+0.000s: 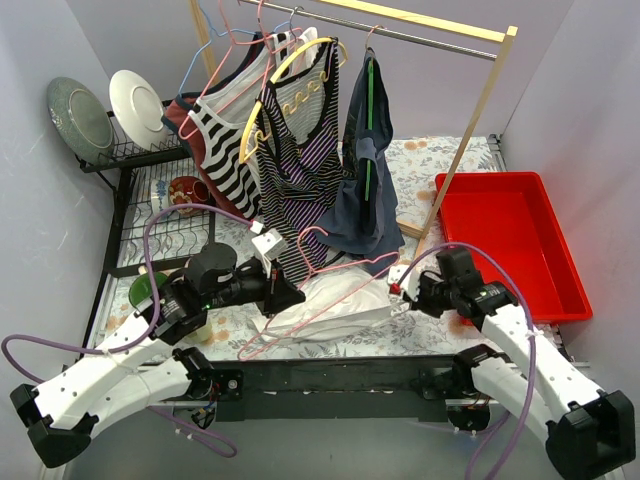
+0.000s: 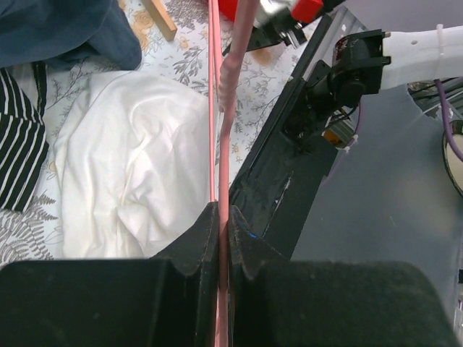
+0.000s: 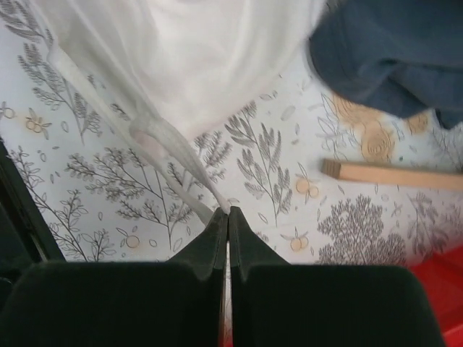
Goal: Place the tank top on the hanger
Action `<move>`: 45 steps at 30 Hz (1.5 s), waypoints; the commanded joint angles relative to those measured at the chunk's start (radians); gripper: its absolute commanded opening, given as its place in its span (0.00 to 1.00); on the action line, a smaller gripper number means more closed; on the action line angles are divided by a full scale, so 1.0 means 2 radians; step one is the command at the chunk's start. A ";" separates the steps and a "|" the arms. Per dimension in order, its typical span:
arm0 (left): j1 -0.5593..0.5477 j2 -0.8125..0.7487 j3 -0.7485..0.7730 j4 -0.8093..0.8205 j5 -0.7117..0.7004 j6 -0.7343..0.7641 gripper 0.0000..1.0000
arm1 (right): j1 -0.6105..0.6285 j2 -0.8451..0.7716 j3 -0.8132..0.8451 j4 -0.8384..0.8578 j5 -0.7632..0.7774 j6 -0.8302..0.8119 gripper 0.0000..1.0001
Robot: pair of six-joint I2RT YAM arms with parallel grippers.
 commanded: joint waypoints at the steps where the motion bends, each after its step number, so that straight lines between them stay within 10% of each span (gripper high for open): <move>1: 0.001 -0.011 -0.001 0.026 0.031 0.019 0.00 | -0.087 0.012 0.038 -0.026 -0.043 0.008 0.01; 9: 0.001 -0.012 -0.009 0.032 0.061 0.037 0.00 | -0.216 0.092 0.146 -0.097 -0.163 -0.005 0.01; 45: 0.000 0.113 0.050 0.027 0.056 0.097 0.00 | -0.218 0.149 0.285 -0.231 -0.278 -0.014 0.01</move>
